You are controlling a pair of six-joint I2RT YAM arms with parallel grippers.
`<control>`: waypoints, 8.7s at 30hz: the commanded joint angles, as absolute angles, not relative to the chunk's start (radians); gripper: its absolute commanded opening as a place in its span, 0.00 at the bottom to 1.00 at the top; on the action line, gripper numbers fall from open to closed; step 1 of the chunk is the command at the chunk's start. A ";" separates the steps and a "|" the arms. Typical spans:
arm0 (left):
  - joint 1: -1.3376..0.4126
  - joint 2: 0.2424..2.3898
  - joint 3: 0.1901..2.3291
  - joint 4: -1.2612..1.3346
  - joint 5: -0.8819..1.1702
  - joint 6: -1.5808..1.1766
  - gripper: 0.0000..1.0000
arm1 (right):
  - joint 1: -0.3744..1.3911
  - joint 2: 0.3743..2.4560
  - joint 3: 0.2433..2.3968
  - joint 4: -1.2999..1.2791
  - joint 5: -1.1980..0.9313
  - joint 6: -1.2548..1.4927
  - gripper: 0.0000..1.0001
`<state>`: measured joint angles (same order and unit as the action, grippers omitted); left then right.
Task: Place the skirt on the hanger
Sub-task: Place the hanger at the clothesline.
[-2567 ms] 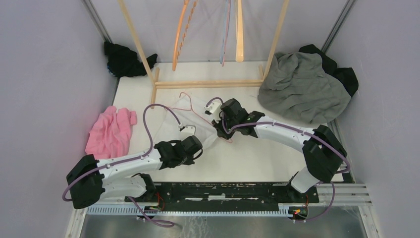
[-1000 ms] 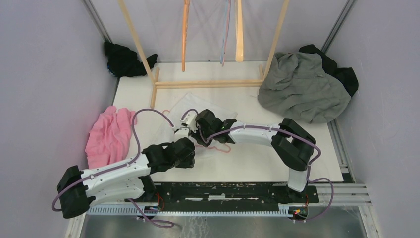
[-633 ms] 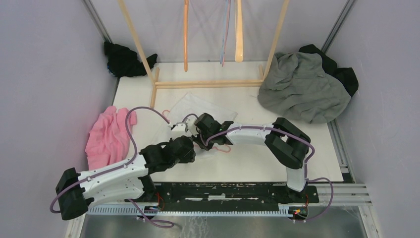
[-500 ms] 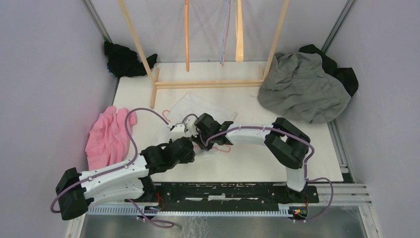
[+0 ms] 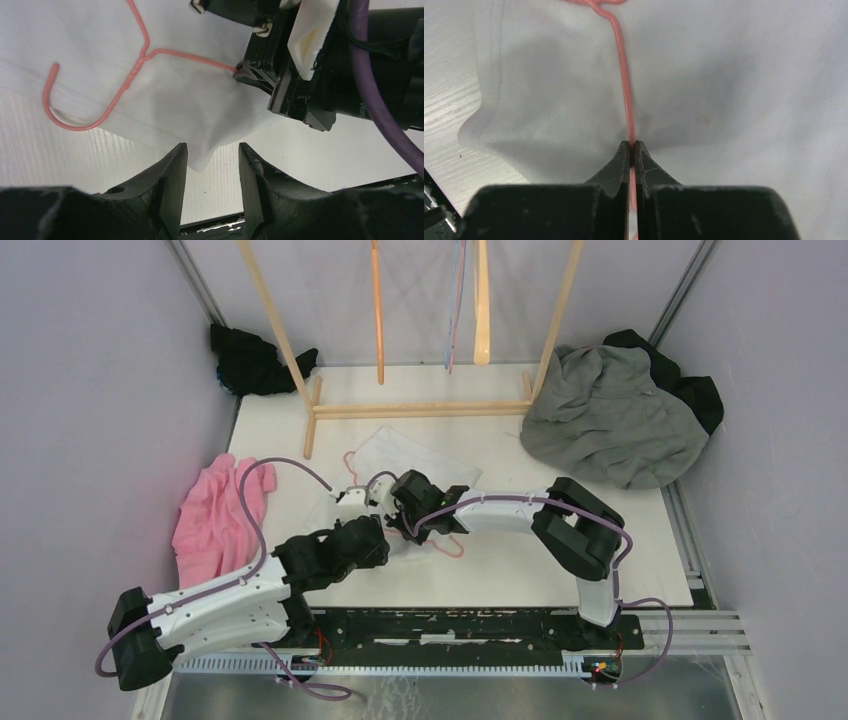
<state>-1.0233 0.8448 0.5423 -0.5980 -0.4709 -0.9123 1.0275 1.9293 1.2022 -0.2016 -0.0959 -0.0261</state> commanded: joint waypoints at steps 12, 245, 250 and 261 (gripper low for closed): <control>-1.027 0.755 0.637 -0.724 -0.571 -0.944 0.50 | 0.906 1.767 1.176 -0.168 -0.330 0.082 0.02; -0.740 0.951 0.961 -0.579 -0.411 -0.640 0.99 | 0.665 1.233 1.696 -0.361 0.680 -0.063 0.01; -0.740 0.939 0.956 -0.589 -0.413 -0.641 0.99 | 0.564 1.299 1.769 -0.325 0.548 -0.039 0.01; -0.739 0.941 0.941 -0.585 -0.410 -0.642 0.99 | 0.402 1.418 1.893 -0.253 0.299 0.045 0.01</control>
